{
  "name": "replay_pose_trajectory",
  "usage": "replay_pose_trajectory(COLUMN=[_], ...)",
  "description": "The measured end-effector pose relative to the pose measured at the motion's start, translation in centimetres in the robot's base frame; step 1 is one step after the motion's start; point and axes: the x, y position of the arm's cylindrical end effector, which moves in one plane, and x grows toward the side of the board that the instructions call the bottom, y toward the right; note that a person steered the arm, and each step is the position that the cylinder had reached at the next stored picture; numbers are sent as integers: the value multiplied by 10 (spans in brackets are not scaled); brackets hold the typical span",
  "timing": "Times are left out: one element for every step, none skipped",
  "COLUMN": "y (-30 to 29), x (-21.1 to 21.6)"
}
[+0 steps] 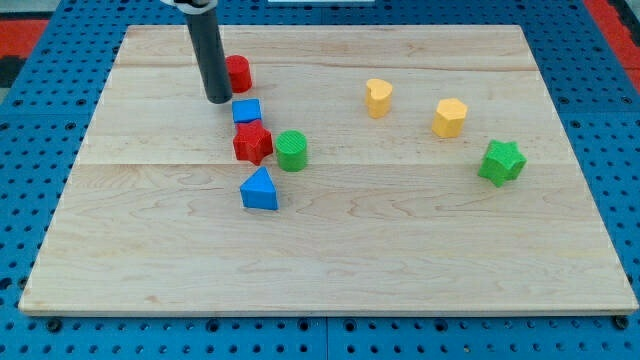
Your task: Slide blue triangle towards bottom center of the board
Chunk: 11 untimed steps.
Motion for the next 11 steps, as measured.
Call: replay_pose_trajectory(y=[-3, -20, -14, 7, 41, 36, 42, 100, 169, 236, 286], x=[0, 6, 55, 101, 126, 132, 149, 166, 163, 137, 105])
